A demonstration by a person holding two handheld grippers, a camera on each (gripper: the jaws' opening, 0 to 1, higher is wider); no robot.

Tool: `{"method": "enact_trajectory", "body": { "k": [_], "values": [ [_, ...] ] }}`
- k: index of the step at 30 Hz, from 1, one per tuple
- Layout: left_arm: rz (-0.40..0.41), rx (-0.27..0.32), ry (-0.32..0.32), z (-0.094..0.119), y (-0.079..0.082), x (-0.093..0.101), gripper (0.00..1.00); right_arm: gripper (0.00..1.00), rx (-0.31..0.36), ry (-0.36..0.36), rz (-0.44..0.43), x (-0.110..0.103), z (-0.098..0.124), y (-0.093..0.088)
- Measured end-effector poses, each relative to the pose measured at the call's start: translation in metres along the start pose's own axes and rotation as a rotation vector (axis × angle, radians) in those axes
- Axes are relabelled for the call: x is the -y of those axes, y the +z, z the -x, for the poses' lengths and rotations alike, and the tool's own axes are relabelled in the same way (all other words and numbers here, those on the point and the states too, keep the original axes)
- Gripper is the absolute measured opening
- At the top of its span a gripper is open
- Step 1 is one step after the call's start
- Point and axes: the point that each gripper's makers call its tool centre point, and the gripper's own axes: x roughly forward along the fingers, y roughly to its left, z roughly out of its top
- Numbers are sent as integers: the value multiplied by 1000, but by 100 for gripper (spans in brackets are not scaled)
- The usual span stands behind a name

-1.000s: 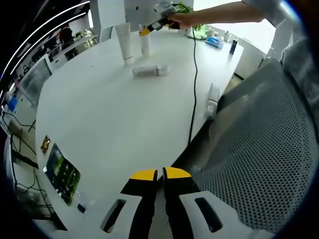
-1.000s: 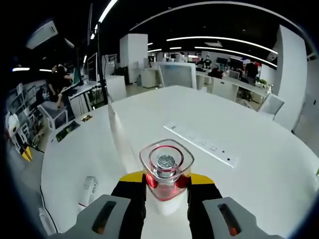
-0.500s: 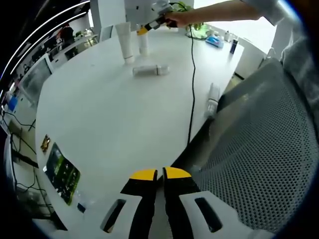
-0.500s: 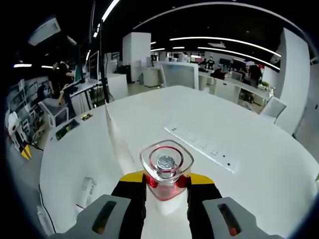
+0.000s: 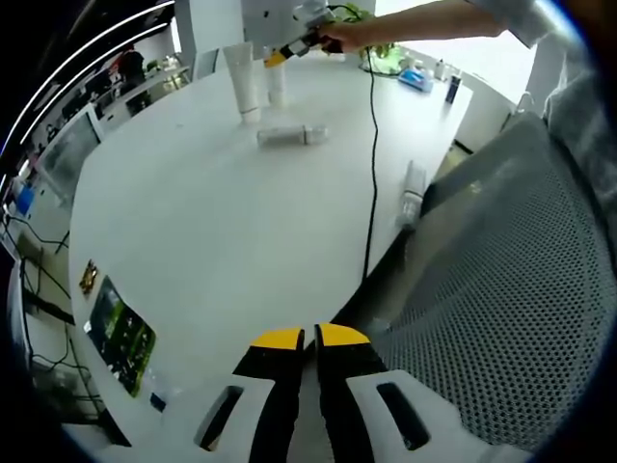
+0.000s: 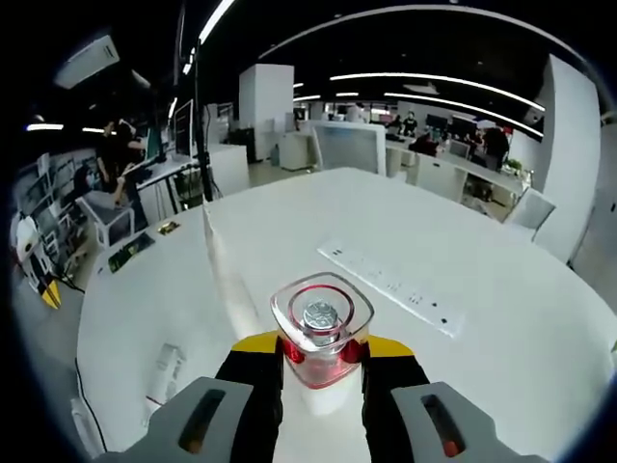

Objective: Arrange the skincare products in the storage area until every visible bottle or jar stands upright without overlapping.

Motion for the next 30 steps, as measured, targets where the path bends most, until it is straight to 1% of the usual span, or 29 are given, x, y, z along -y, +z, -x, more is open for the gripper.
{"method": "enact_trajectory", "body": {
  "k": [7,13,18,23,30],
  "values": [
    [0,-5,-1,0,-1,0,2,24,19,15,-29,-1,2,0],
    [-2,-5,0,0,-1,0,2,24,17,32,-18,-10,4,0],
    [-3,-6,1,0,-1,0,2,24,15,42,-12,-13,4,0],
    [-5,-5,1,0,-1,0,2,24,23,70,-5,-23,5,1],
    [-6,-4,2,0,0,0,2,24,36,90,0,-30,5,4]
  ]
}}
